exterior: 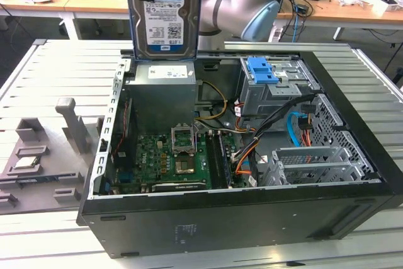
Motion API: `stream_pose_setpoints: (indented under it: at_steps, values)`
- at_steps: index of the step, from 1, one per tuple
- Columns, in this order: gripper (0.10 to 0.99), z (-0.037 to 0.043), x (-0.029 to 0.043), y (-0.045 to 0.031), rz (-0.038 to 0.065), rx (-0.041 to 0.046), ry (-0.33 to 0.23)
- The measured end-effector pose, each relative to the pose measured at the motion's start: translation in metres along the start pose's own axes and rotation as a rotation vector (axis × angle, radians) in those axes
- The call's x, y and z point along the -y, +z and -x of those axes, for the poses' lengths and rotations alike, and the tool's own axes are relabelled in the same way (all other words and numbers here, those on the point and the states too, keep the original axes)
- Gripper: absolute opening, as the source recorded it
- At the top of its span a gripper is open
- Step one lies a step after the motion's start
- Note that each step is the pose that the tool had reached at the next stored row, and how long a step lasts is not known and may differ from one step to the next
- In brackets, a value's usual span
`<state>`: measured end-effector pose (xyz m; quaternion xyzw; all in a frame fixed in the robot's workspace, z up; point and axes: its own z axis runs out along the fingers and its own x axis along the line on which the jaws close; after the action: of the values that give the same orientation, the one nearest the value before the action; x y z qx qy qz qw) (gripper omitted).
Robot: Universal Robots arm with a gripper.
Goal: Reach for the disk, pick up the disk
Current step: 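Pick up the disk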
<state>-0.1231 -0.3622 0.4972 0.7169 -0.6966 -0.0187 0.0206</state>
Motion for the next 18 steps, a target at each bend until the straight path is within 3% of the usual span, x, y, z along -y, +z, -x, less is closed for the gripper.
stream_pose_setpoints:
  at_steps: [4,7,13,18]
  values:
    - [0.365,-0.0004,0.0151,-0.0009,0.001,0.0,0.0]
    - [0.365,-0.0008,0.0316,-0.0017,0.003,0.0001,0.0]
    - [0.365,-0.0014,0.0525,-0.0029,0.005,0.0001,0.0]
    - [0.365,-0.002,0.0766,-0.0043,0.007,0.0002,0.0]
